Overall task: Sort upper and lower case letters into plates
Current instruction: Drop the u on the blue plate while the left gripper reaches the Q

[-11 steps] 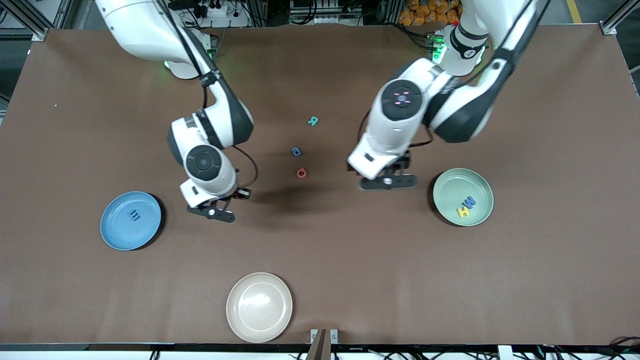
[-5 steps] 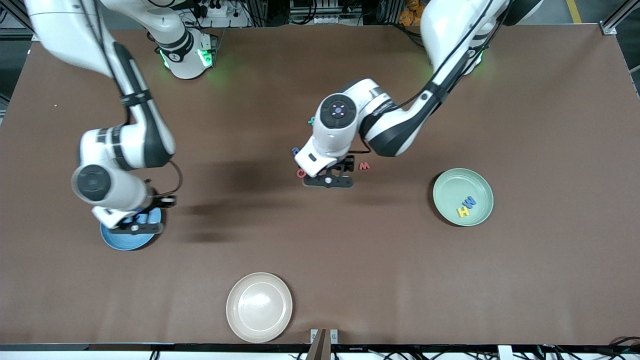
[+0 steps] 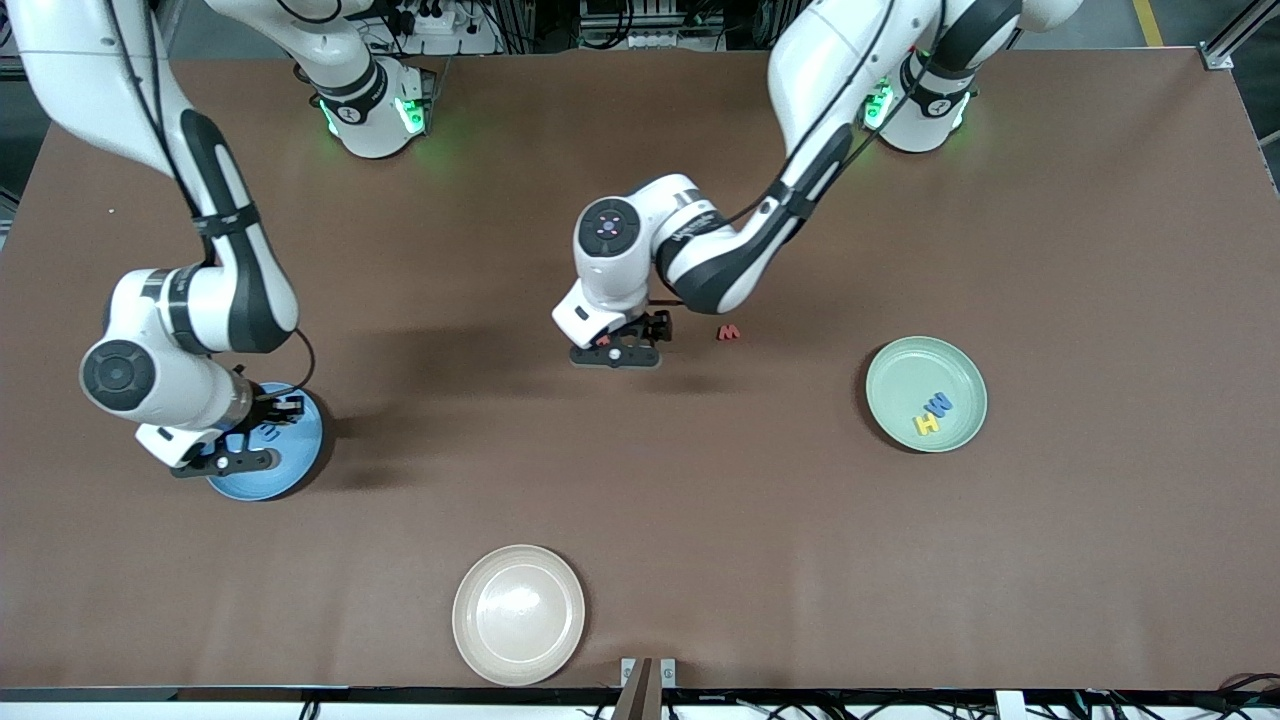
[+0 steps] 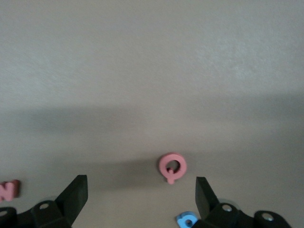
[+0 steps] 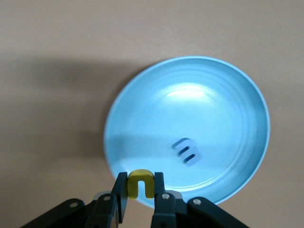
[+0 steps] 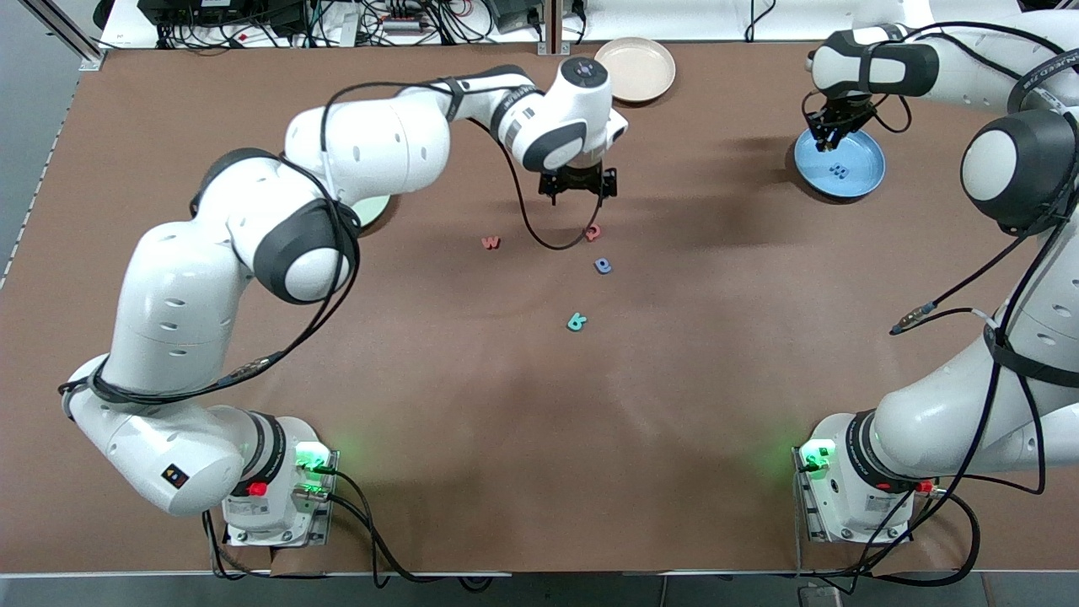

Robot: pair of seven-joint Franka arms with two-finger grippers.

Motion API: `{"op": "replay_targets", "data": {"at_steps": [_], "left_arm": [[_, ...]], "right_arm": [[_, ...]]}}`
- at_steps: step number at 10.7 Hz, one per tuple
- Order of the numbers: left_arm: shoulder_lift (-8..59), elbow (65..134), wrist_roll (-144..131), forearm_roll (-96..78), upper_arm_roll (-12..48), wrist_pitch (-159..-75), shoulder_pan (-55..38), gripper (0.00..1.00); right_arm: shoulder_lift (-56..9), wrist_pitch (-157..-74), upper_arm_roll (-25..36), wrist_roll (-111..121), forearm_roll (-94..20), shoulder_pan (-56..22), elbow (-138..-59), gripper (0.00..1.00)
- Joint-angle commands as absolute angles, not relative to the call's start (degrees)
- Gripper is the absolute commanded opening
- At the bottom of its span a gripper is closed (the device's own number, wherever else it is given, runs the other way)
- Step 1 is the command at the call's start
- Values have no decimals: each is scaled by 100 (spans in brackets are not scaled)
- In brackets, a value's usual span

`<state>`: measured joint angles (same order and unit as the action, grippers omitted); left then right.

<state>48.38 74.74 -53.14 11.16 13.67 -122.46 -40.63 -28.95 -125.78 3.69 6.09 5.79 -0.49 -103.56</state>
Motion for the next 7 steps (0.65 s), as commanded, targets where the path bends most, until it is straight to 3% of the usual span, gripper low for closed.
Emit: {"op": "replay_targets", "data": {"at_steps": [1, 2, 7], "left_arm": [[5114, 7146, -5414, 1028, 1257, -12382, -4192, 100], [5220, 7146, -5484, 1028, 1248, -12558, -4262, 100], [5528, 7023, -5625, 1037, 1239, -12885, -4333, 100]], "right_arm": [[-2953, -12639, 237, 703, 633, 123, -10406, 89], [-2944, -12595, 237, 703, 633, 88, -10406, 100], [-2944, -12297, 220, 685, 598, -307, -10371, 100]]}}
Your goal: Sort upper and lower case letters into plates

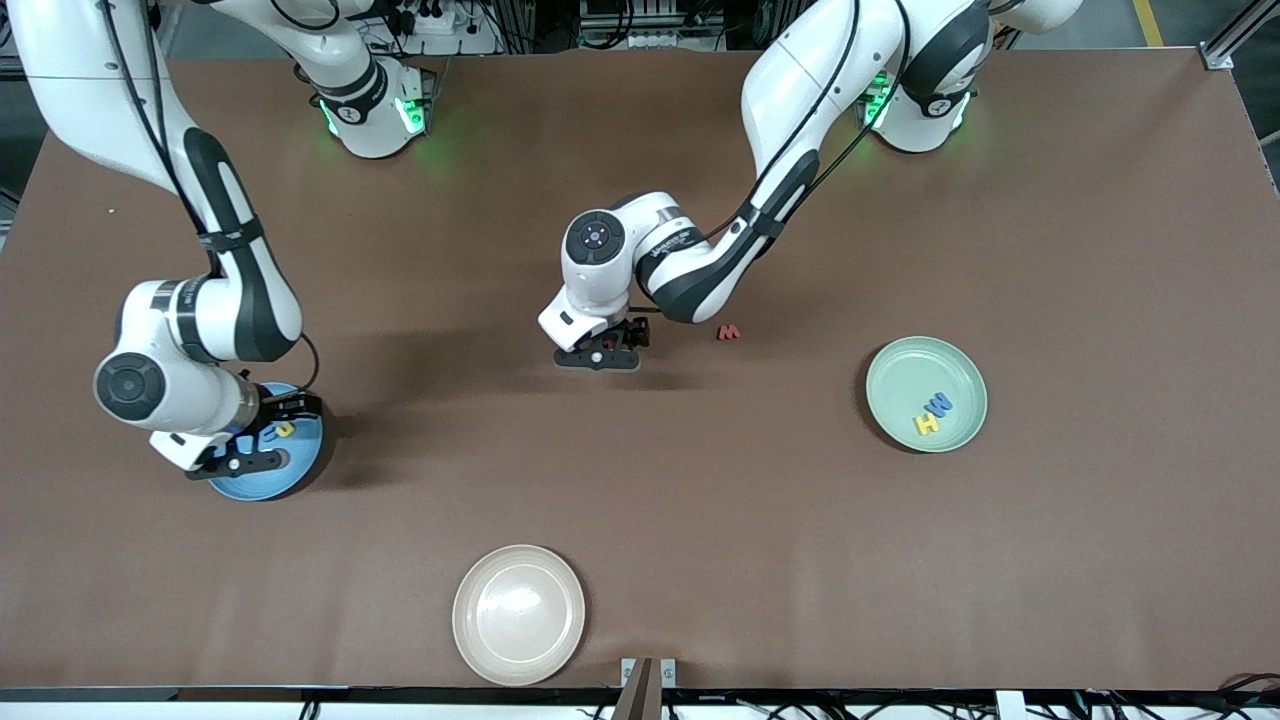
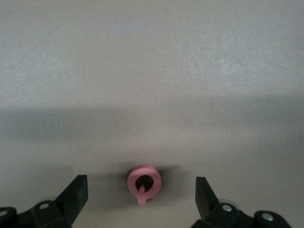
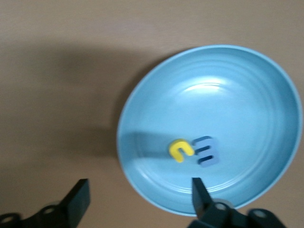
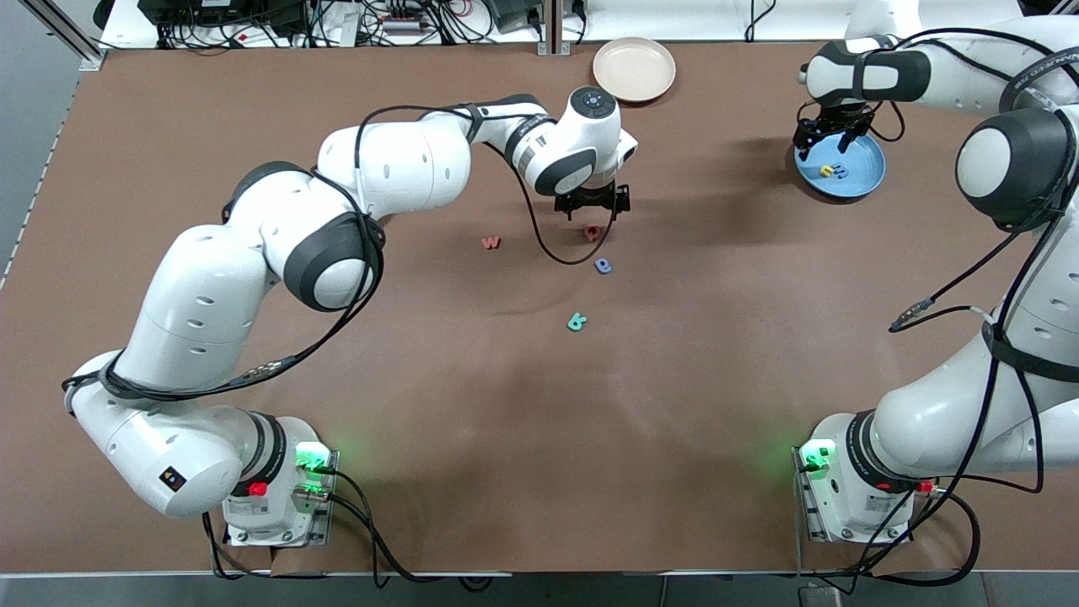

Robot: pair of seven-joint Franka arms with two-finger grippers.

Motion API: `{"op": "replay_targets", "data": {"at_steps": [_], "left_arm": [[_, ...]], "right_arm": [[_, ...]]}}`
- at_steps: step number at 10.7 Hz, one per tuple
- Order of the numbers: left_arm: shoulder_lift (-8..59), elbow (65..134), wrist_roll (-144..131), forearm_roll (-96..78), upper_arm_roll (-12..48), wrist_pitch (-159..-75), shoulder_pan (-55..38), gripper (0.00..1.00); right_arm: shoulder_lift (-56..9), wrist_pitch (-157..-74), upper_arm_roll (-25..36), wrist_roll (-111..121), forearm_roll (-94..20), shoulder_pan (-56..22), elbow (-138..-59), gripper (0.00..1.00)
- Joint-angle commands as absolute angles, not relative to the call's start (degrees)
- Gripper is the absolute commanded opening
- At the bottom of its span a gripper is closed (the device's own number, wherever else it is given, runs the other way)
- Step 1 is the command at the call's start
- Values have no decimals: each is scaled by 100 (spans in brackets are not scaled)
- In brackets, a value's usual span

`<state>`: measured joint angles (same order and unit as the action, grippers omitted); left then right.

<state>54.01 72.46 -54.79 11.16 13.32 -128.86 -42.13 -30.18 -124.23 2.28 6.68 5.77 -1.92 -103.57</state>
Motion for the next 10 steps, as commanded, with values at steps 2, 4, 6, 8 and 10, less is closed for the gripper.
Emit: {"op": "replay_targets", "data": {"at_steps": [2, 4, 6, 8, 10], "left_arm": [[5528, 7049, -5616, 1055, 1109, -12885, -4421, 100], [5555, 7066, -5590, 1055, 985, -12885, -4517, 100], [5599, 7058, -5581, 1046, 984, -12885, -4526, 96], [5607, 7049, -5572, 1055, 984, -12885, -4535, 92], [5634, 7040, -5572, 1046, 932, -12885, -4596, 90]], "right_arm": [[-2909, -12217, 211, 651, 598, -509, -10388, 100], [-2874, -11901, 211, 650, 580, -650, -10362, 100], [-2865, -11821, 211, 676, 580, -694, -10362, 100], [-2865, -11821, 211, 677, 580, -694, -10362, 100], [-2874, -11821, 211, 659, 571, -712, -10362, 100]]}}
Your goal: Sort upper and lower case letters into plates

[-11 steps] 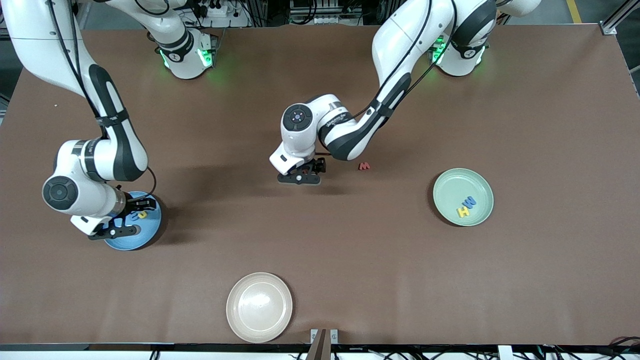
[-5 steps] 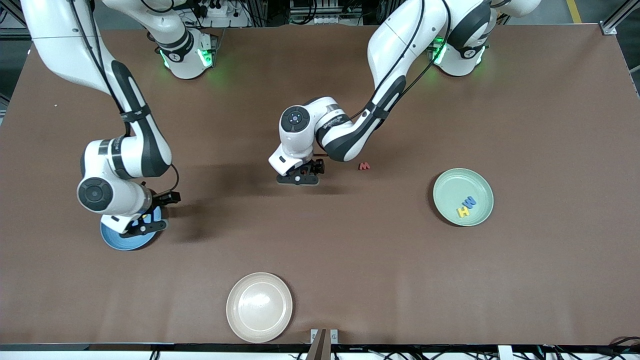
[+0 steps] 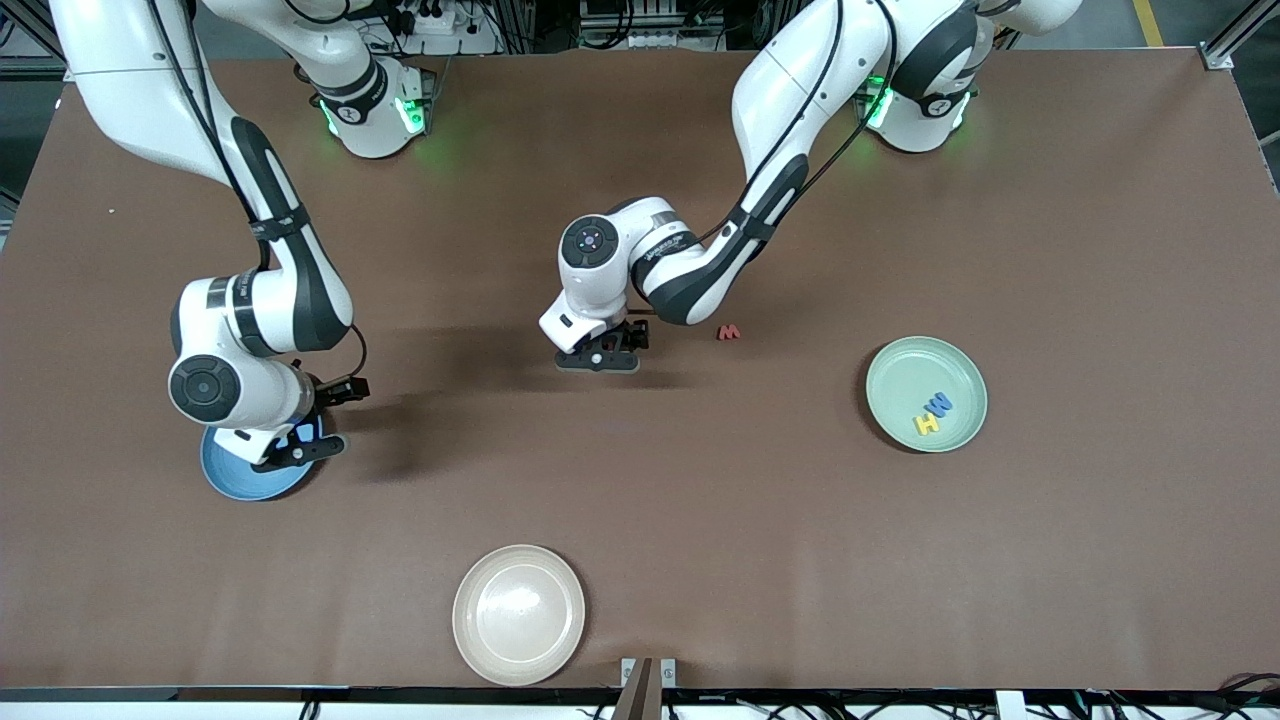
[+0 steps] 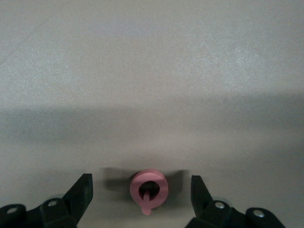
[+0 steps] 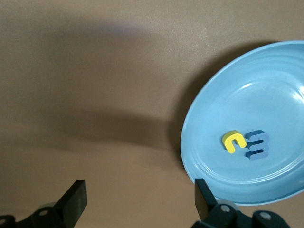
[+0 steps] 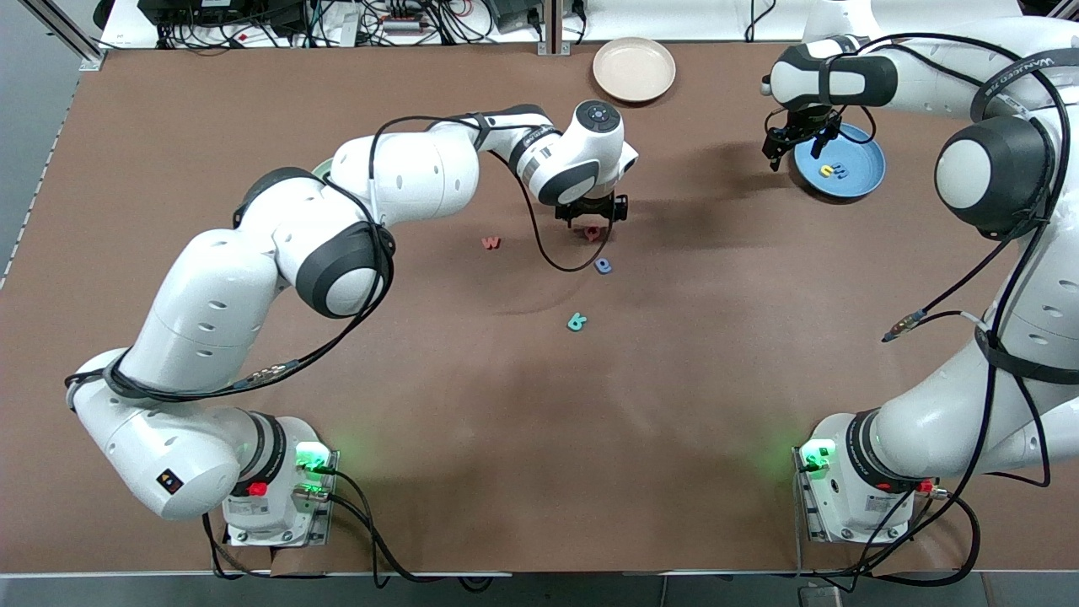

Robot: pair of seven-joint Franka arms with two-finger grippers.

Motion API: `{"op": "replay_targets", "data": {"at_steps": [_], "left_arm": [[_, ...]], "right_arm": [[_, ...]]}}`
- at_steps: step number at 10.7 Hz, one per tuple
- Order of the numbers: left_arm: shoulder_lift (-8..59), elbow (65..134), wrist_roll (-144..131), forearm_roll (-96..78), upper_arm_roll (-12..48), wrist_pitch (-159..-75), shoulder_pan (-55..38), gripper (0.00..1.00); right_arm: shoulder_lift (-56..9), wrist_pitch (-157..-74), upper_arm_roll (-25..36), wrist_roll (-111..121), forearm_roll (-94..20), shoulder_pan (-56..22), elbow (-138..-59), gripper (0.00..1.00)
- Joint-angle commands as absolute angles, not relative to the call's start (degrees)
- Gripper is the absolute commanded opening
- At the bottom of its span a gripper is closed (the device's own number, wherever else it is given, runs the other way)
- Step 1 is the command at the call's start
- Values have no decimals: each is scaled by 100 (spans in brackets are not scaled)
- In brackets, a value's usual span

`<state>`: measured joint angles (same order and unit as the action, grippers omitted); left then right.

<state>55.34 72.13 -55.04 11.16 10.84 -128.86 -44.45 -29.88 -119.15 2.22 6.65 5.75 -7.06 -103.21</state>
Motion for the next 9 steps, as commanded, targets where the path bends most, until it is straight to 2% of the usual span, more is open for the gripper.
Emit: {"op": "replay_targets", "data": {"at_steps": [1, 5, 6, 9], "left_arm": [[5642, 7040, -5572, 1046, 888, -12885, -4640, 86], [5695, 7031, -5555, 1046, 853, -12937, -4658, 85], [5695, 7040, -5555, 1046, 835, -12990, -4658, 81], [5713, 7040, -5511, 1046, 835, -13008, -4658, 56]], "right_arm": [[-2891, -11830, 211, 616, 563, -738, -10362, 100], [-2900, -11821, 211, 282, 563, -949, -10371, 100], [-2900, -11821, 211, 255, 563, -958, -10371, 100], [-2900, -11821, 211, 255, 563, -958, -10380, 100]]}}
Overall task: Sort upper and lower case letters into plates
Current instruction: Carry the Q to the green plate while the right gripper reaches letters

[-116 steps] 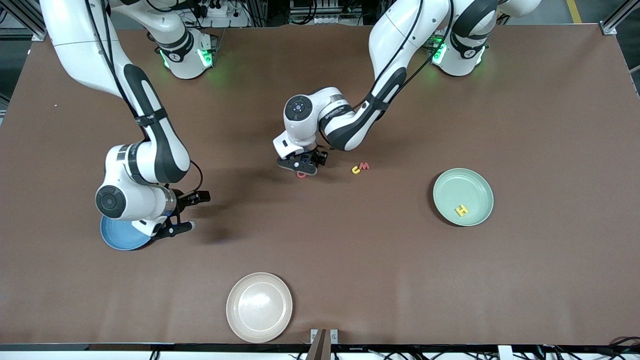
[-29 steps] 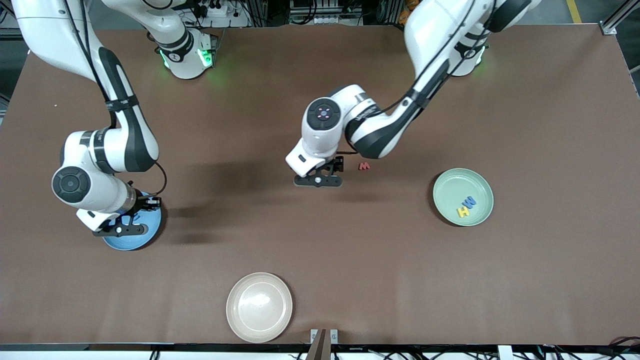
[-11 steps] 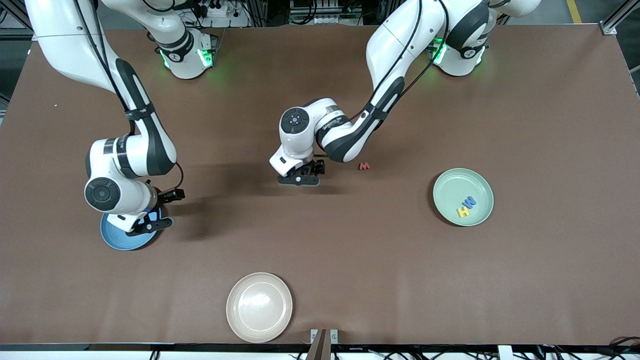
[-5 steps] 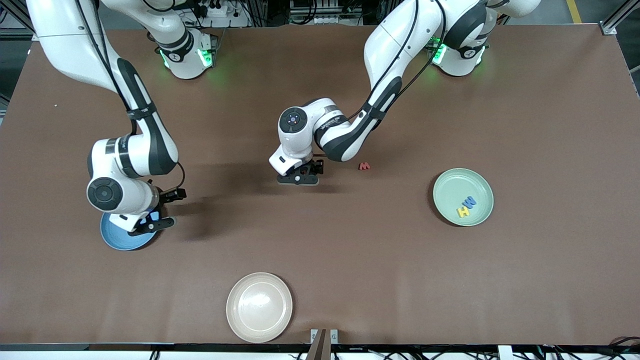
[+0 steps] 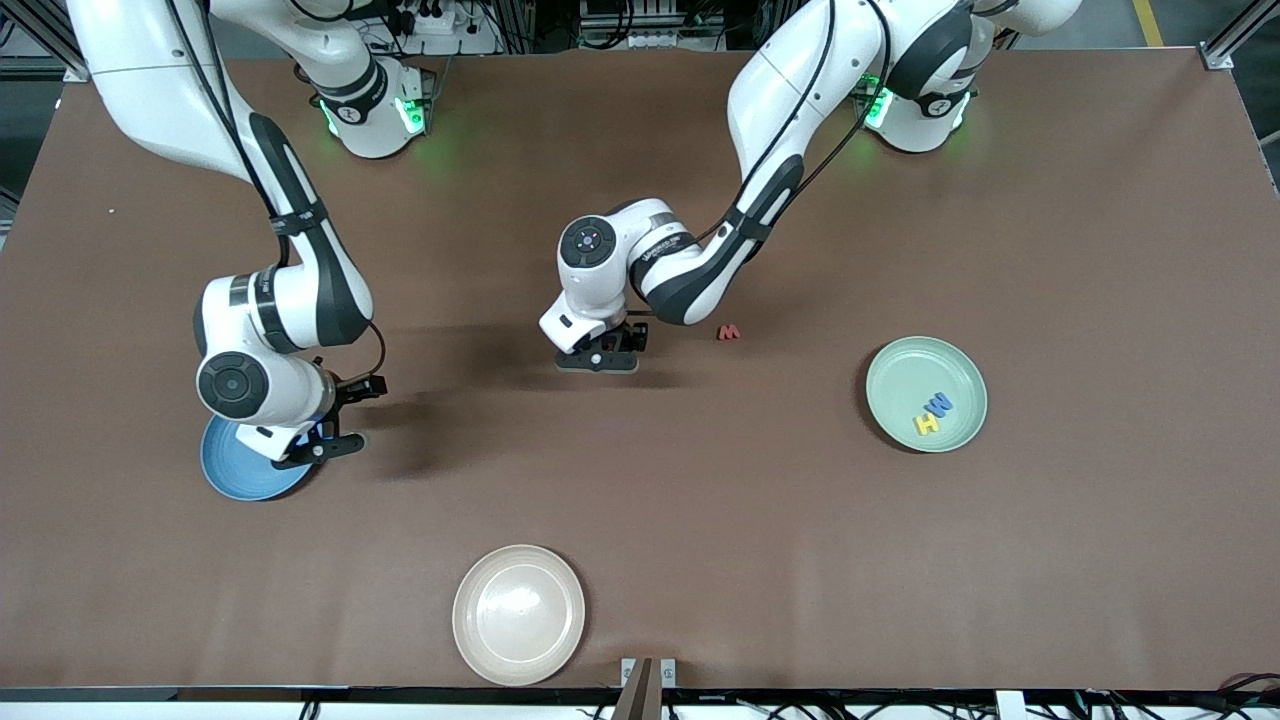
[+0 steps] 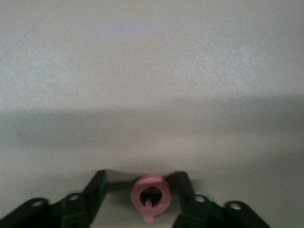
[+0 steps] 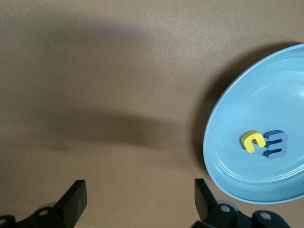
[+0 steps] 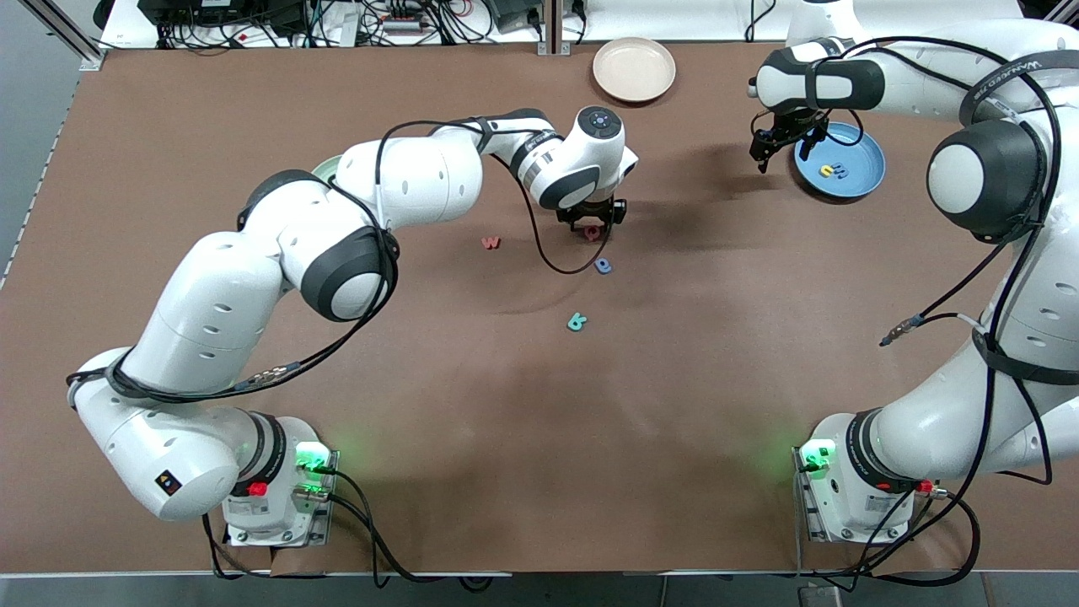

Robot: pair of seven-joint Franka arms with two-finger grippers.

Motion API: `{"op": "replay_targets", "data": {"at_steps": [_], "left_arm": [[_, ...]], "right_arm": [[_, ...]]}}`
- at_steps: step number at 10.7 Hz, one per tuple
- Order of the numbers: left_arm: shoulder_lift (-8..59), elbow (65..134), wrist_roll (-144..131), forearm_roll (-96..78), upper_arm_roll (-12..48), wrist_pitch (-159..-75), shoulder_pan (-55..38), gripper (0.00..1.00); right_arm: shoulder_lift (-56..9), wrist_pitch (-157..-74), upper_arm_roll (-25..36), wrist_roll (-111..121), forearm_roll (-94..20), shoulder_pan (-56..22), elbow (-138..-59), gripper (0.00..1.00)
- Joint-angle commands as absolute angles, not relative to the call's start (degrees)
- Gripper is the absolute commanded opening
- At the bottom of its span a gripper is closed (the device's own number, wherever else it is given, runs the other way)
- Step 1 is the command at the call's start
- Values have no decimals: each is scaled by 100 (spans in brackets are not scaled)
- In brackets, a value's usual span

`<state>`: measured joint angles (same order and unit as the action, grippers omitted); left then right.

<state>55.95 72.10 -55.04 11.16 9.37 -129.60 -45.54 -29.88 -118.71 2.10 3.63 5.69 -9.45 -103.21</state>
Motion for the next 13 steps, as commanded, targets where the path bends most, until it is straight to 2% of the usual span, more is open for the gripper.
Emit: {"op": "replay_targets", "data": {"at_steps": [1, 3, 6, 8, 9, 12, 13], "left_arm": [[5722, 7040, -5519, 1046, 835, -13008, -4658, 48], [5730, 7049, -5572, 1046, 835, -13017, -4737, 44], [5687, 7075, -5555, 1055, 835, -13008, -4737, 22], [5564, 7084, -5537, 1081, 835, -12964, -4685, 11], [5450, 7084, -5537, 1046, 835, -12946, -4650, 0], [4863, 7207, -5537, 1037, 835, -12351, -4238, 0], [4643, 7251, -5502, 1072, 835, -12079, -4045, 0]], "right_arm": [[-2900, -11821, 211, 255, 563, -958, -10380, 100], [-2900, -11821, 211, 255, 563, -958, -10380, 100], [-2909, -11821, 211, 11, 554, -1054, -10397, 100], [-2909, -11760, 211, -856, 554, -1562, -10397, 100], [-2927, -11760, 211, -1331, 562, -1834, -10389, 100], [-2962, -11821, 202, -2020, 536, -2135, -10354, 100], [-2962, -11839, 211, -2048, 101, -2205, -10336, 100]]}}
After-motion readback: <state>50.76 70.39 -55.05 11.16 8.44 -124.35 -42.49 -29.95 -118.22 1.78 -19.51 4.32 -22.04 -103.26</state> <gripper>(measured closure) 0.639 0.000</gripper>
